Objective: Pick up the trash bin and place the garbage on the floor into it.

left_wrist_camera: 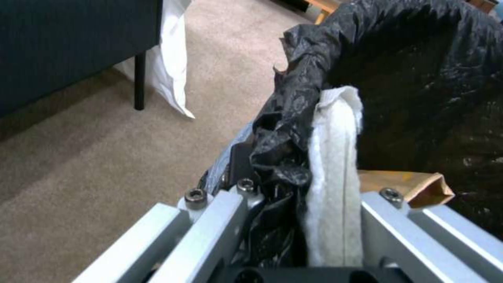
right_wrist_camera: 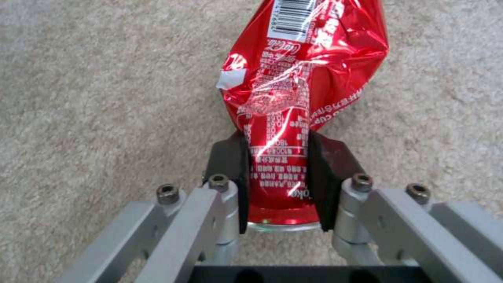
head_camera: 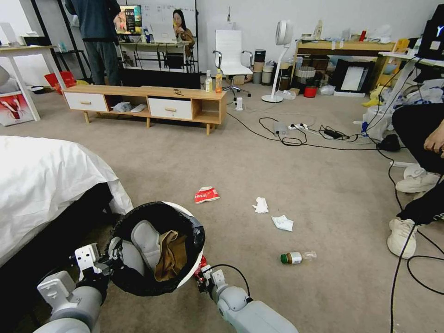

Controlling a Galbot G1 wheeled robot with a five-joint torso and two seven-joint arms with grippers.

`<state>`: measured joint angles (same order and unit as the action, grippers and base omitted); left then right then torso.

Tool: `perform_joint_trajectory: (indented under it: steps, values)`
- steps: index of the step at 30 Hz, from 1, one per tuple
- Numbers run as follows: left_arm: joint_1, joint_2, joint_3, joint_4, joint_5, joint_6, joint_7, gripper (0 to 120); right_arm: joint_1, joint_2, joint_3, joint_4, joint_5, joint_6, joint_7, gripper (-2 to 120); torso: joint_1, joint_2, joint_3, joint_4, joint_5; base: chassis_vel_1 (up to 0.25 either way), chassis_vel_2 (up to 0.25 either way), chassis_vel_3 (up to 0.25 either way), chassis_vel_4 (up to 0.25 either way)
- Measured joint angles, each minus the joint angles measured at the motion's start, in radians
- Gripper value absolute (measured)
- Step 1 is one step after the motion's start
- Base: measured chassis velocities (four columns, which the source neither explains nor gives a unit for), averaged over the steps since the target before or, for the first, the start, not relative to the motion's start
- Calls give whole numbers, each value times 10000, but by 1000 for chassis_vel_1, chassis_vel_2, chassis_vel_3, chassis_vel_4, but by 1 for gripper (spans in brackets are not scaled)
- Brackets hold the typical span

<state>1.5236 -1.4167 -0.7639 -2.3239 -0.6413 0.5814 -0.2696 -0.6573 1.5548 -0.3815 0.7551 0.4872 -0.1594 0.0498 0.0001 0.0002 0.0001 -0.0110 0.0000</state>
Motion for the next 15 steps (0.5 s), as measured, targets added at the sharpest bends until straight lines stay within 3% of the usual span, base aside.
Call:
perform_joint_trajectory:
  steps: [9,15]
  values:
    - [25,37,-97,-10,-60,-6,5,6,145,-296,386,308,145,-31,194,18,0,0,2,2,1,0,0,0,0]
    - [22,136,-164,-93,-193,-7,-15,6,18,-1427,1109,1418,317,-203,468,17,0,0,2,-3,1,0,0,0,0]
